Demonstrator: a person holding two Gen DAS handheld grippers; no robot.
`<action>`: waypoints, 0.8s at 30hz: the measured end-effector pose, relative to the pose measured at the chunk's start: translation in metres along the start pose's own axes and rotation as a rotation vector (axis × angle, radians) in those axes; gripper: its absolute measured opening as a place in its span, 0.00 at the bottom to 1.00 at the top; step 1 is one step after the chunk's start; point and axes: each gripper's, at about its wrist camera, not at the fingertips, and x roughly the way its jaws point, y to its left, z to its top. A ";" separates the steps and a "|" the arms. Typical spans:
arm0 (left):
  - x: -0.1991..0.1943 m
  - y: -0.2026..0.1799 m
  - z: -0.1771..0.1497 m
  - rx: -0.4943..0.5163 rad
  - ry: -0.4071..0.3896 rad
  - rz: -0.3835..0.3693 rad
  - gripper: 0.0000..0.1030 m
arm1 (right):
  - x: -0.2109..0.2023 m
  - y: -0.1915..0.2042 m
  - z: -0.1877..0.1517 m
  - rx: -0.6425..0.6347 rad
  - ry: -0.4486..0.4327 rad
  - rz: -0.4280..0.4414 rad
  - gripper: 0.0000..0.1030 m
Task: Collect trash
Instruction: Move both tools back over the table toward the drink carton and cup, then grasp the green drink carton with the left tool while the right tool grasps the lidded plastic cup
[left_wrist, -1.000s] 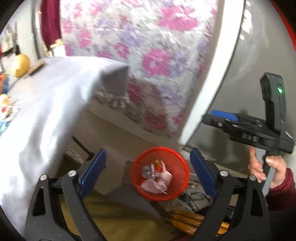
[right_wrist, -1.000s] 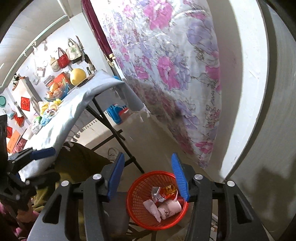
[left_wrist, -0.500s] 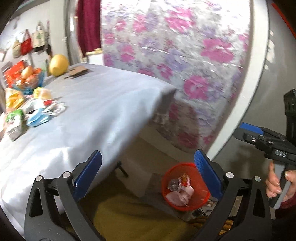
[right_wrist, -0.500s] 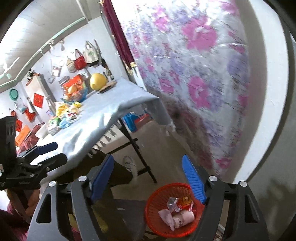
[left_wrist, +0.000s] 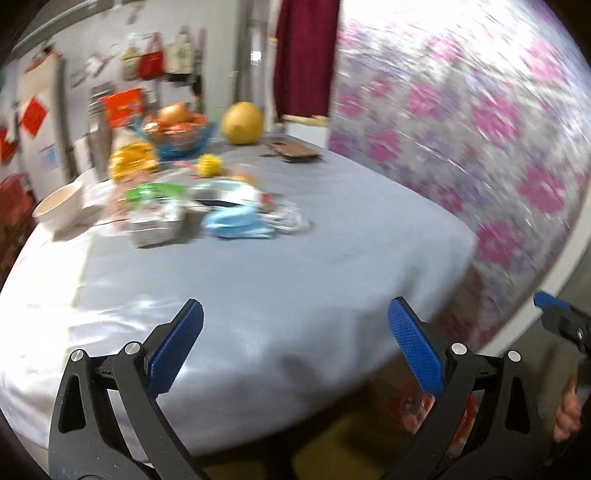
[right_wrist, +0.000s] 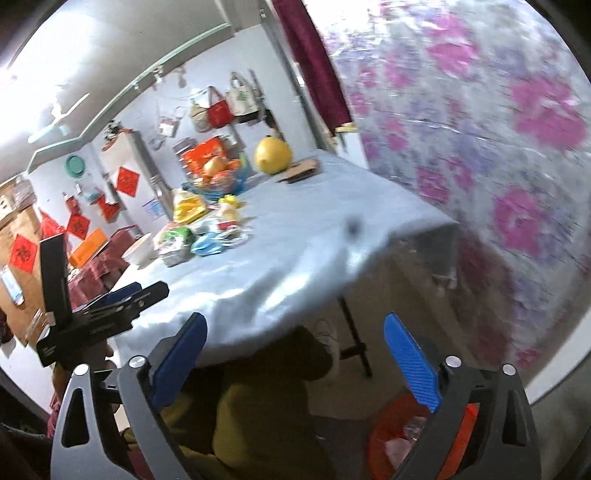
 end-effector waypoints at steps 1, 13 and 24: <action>-0.001 0.014 0.002 -0.023 -0.007 0.017 0.93 | 0.006 0.008 0.001 -0.010 0.009 0.012 0.93; 0.022 0.117 0.030 -0.154 0.017 0.119 0.93 | 0.086 0.065 0.014 -0.114 0.100 0.053 0.93; 0.090 0.140 0.073 -0.174 0.152 0.052 0.93 | 0.140 0.085 0.026 -0.166 0.134 0.031 0.93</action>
